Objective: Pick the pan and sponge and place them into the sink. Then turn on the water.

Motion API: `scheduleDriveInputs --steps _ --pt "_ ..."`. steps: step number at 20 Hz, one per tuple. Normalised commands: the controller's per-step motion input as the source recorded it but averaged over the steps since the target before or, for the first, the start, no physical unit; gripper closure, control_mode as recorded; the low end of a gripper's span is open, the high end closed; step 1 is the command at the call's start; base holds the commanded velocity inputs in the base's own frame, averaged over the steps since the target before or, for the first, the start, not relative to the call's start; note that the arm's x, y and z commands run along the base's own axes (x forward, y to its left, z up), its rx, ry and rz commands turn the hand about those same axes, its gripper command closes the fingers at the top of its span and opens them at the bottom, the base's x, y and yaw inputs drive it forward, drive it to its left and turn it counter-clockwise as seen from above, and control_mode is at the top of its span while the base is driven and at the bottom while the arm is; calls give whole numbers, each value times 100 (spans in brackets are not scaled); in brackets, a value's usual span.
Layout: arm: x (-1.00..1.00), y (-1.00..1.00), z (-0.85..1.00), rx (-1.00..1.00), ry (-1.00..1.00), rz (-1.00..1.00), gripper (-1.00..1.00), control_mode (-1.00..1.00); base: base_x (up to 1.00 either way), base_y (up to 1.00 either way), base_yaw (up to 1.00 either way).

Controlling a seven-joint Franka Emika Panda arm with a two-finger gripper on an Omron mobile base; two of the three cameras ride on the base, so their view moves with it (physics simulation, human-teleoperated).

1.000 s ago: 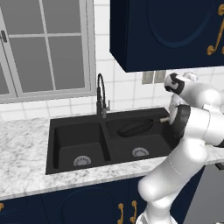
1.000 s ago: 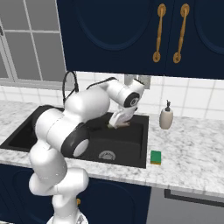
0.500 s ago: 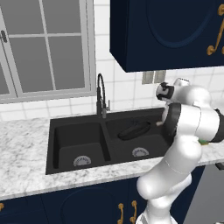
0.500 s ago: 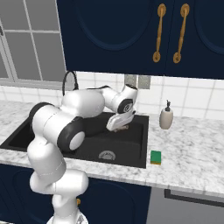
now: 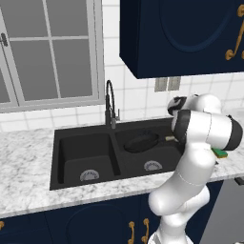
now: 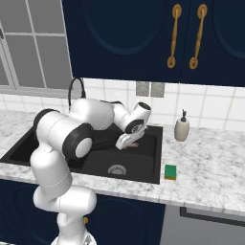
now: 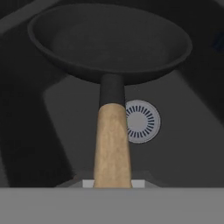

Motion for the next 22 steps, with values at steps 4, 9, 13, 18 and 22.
scheduleDriveInputs --steps 4,9,13,18,22 --pt "-2 0 -22 1 -7 0 100 -100 0 0 0" --pt "-1 1 -42 0 -1 0 100 -100 0 0 0" --pt "0 0 -50 0 0 0 100 -100 0 0 0" --pt "2 2 -39 0 -1 0 100 -100 0 0 0" --pt "13 24 -24 0 -2 0 100 -100 0 0 0"
